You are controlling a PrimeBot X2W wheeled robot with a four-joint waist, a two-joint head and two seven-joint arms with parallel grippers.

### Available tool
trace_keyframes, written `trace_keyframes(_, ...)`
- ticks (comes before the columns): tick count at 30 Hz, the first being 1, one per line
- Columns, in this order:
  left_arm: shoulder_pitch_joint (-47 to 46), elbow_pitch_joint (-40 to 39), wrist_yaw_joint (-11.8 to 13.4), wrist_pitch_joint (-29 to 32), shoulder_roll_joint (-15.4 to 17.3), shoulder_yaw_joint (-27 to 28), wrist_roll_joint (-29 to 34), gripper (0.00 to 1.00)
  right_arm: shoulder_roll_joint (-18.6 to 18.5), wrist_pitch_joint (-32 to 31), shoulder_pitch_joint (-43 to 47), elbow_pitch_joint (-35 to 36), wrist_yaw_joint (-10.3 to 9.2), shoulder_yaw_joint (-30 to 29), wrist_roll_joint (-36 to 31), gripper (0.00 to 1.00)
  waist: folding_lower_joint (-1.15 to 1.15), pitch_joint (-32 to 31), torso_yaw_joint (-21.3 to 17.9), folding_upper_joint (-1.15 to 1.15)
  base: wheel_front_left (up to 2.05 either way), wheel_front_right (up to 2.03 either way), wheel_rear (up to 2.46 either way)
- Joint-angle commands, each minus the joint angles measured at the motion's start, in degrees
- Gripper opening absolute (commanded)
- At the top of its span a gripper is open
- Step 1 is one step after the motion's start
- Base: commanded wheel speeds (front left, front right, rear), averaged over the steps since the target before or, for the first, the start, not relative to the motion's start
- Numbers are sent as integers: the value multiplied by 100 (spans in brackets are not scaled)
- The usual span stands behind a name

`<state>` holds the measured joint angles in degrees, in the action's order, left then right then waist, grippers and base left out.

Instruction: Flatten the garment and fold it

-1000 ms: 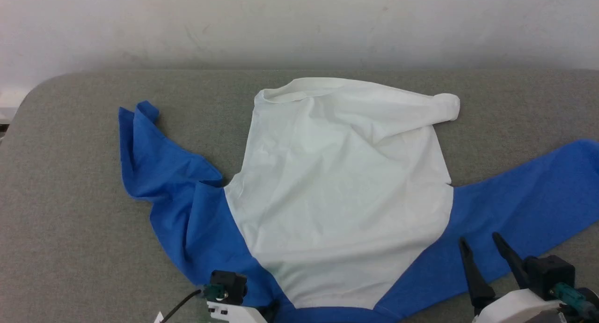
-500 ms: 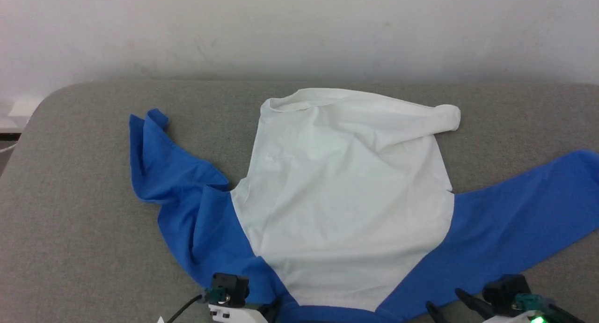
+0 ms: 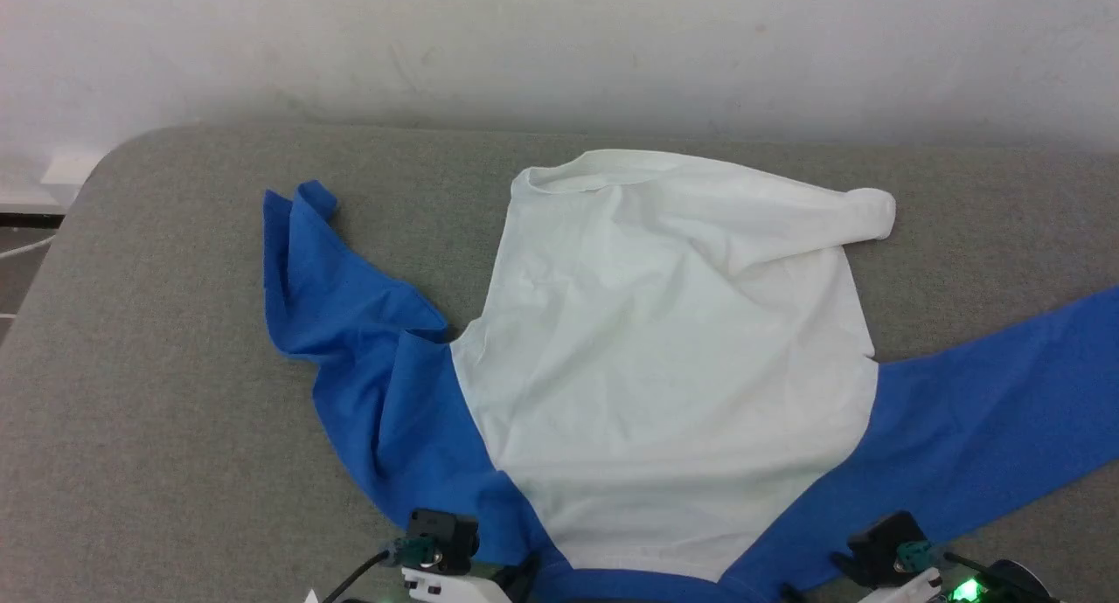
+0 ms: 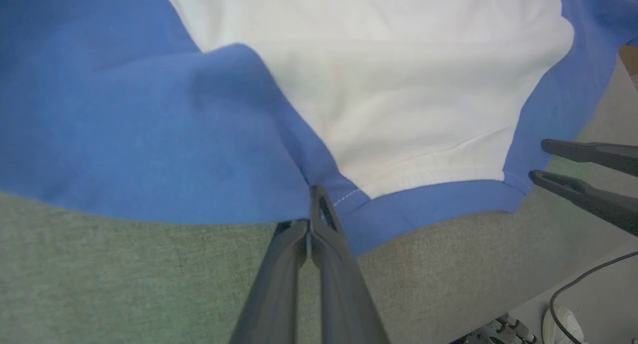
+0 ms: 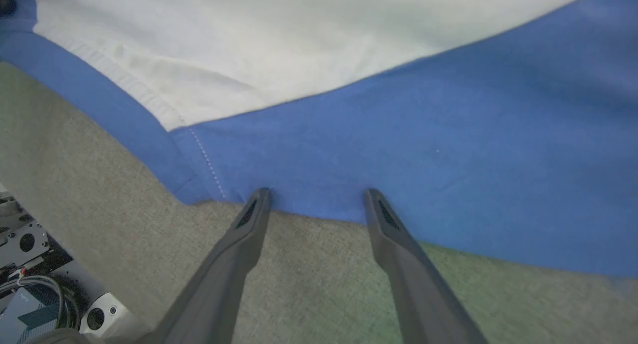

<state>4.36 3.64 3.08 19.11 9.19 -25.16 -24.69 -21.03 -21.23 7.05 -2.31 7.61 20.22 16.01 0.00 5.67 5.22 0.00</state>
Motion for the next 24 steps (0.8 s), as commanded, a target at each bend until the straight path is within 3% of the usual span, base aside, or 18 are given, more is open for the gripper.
trace_keyframes(1, -97, -20, -7, -46, 0, -6, 31, 0, 39, -28, -91, -114, -12, 25, -50, 100, 0, 42, 32, 0, 0, 0, 0)
trace_keyframes(9, -145, 17, -11, -65, 3, -33, 2, 0, 113, 95, -230, -558, -12, 150, -78, 100, 0, 161, 53, 0, 0, 0, 0)
trace_keyframes(12, -156, 37, -13, -70, 8, -33, -21, 0, 100, 153, -271, -697, -12, 235, -108, 0, 0, 187, 35, 0, 0, 0, 0)
trace_keyframes(24, -148, 1, -158, -237, 92, -67, -99, 0, 1, 814, -304, -632, -12, 55, -65, 0, 0, -183, -70, 0, 0, 0, 0)
